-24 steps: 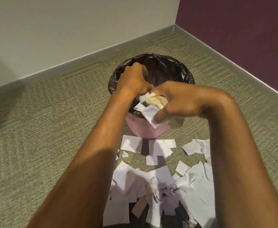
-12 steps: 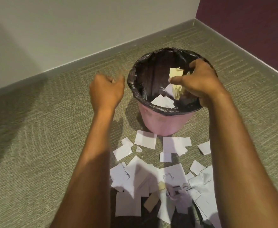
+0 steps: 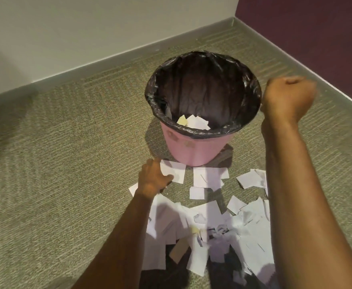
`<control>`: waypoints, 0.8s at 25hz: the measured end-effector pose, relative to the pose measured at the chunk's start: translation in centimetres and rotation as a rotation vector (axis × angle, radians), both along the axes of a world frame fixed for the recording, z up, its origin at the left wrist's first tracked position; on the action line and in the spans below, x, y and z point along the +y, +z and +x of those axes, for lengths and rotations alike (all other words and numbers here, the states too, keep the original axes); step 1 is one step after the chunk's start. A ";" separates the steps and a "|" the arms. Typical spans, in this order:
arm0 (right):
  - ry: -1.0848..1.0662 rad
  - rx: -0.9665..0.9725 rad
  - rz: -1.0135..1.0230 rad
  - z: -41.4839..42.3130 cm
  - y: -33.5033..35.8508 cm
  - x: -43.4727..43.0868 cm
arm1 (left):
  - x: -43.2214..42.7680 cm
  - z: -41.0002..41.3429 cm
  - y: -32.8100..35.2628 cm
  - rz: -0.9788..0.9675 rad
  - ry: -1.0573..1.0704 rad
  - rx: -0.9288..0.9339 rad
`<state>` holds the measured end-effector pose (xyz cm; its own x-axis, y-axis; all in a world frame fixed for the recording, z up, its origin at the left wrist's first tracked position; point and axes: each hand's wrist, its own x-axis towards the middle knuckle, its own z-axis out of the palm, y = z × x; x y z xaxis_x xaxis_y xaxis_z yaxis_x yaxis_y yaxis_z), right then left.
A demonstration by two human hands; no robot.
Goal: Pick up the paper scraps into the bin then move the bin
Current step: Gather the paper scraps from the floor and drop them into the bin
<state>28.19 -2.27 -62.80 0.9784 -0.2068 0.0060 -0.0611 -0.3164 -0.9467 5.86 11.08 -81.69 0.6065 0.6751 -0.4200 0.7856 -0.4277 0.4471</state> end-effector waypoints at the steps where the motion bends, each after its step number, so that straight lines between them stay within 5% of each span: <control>1: -0.105 0.059 0.071 0.5 -1.4 -1.0 | -0.7 0.2 -1.0 0.032 -0.088 0.043; 4: -0.216 0.362 0.064 -0.1 -7.9 -3.8 | -1.5 0.0 -3.9 0.166 -0.273 0.114; 7: 0.031 0.580 -0.145 -4.2 -15.4 -5.0 | -0.6 -0.1 -5.5 0.173 -0.375 0.207; 13: 0.739 0.345 -0.708 -8.7 -22.1 -4.4 | 0.1 0.6 -5.2 0.325 -0.406 0.102; 20: 1.001 0.305 -1.059 -8.1 -23.1 -4.7 | -0.7 1.1 -5.7 0.240 -0.355 0.029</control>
<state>20.14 -6.96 -85.92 0.6996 0.5047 -0.5058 0.4431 -0.8618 -0.2470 6.93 10.41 -87.34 0.8092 0.5070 -0.2969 0.5815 -0.7634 0.2813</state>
